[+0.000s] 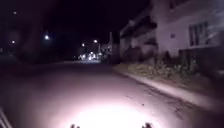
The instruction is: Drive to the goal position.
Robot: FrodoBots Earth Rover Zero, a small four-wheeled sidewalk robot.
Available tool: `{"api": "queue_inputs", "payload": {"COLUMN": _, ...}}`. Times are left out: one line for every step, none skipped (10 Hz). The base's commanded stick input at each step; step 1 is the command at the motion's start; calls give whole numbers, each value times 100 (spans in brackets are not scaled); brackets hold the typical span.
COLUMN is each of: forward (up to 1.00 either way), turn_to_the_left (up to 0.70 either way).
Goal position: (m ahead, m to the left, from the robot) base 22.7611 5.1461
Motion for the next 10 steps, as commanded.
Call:
{"api": "queue_inputs", "payload": {"forward": 70, "turn_to_the_left": 0}}
{"api": "queue_inputs", "payload": {"forward": 70, "turn_to_the_left": 0}}
{"api": "queue_inputs", "payload": {"forward": 70, "turn_to_the_left": 35}}
{"api": "queue_inputs", "payload": {"forward": 70, "turn_to_the_left": 35}}
{"api": "queue_inputs", "payload": {"forward": 70, "turn_to_the_left": 18}}
{"api": "queue_inputs", "payload": {"forward": 70, "turn_to_the_left": 0}}
{"api": "queue_inputs", "payload": {"forward": 70, "turn_to_the_left": 0}}
{"api": "queue_inputs", "payload": {"forward": 70, "turn_to_the_left": 0}}
{"api": "queue_inputs", "payload": {"forward": 70, "turn_to_the_left": 0}}
{"api": "queue_inputs", "payload": {"forward": 70, "turn_to_the_left": 0}}
